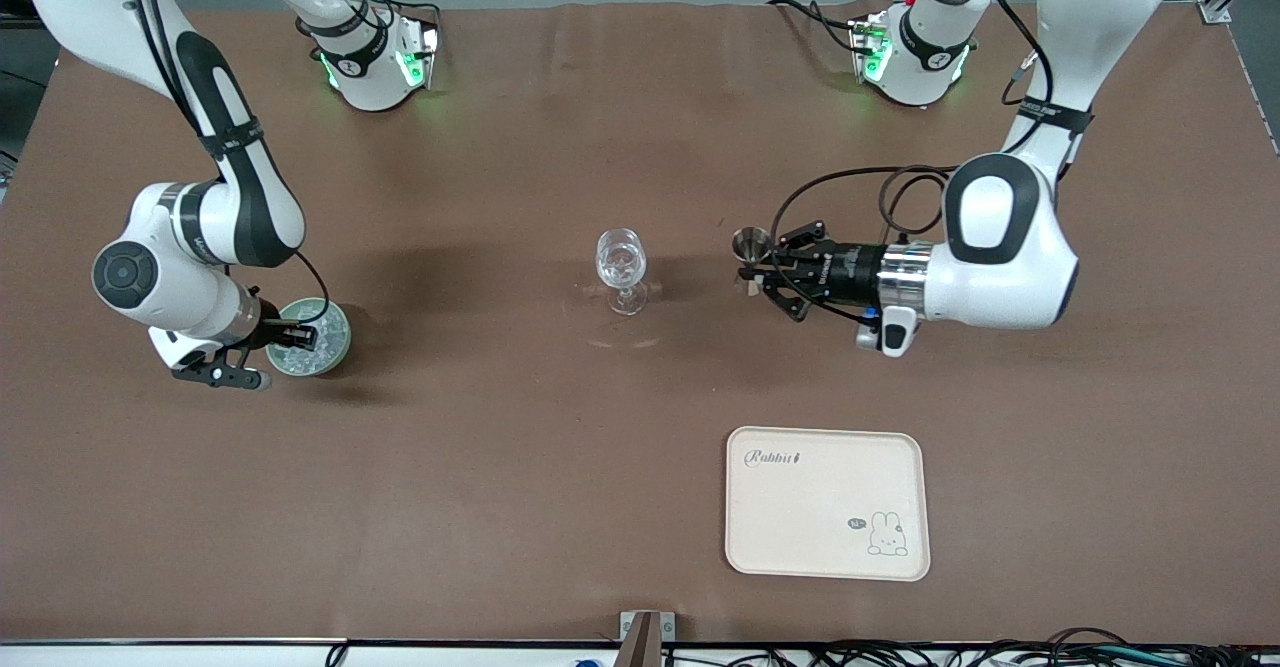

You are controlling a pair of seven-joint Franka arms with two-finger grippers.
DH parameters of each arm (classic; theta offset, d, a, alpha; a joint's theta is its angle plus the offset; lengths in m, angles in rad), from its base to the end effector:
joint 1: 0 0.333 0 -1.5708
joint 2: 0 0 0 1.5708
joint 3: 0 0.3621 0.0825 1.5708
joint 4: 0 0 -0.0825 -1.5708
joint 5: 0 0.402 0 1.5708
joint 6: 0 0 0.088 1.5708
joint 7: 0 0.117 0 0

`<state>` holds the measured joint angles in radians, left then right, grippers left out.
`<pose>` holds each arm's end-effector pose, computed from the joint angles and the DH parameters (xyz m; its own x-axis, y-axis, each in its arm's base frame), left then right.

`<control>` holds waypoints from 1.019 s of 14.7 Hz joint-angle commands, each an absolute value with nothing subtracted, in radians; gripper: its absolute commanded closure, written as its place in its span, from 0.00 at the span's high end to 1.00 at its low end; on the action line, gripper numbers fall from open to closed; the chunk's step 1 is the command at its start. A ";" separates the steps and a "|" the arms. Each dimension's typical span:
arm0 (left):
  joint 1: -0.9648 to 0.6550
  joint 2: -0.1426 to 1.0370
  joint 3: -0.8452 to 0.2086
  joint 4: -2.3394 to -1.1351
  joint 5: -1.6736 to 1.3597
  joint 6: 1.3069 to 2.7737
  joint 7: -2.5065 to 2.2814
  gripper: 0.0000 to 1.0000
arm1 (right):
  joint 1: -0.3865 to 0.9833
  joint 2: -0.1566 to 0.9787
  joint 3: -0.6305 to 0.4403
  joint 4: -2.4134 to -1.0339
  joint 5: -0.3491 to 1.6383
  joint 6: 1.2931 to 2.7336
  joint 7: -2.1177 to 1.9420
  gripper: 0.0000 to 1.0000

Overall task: Pour wine and add ice with both arms
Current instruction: 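Carry the silver jigger with the left gripper toward the wine glass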

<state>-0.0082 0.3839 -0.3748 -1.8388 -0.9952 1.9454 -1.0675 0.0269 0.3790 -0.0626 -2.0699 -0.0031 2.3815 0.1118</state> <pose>0.5927 -0.2848 0.3751 0.1684 0.4836 -0.8589 0.9383 -0.3457 -0.0107 0.6104 -0.0208 0.2600 0.9879 -0.1418 -0.0635 -0.1400 -0.9896 0.0324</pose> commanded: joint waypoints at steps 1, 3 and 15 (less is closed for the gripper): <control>-0.014 0.403 -0.432 -1.829 -0.916 2.022 -1.143 0.00 | 0.029 0.403 -0.060 -2.074 0.021 2.410 0.115 0.60; -0.014 0.426 -0.468 -1.809 -0.881 2.068 -1.201 0.00 | 0.029 0.414 -0.060 -2.075 0.023 2.414 0.114 0.60; -0.080 0.540 -0.595 -1.730 -0.545 2.282 -1.463 0.01 | 0.026 0.408 -0.060 -2.063 0.021 2.361 0.114 0.05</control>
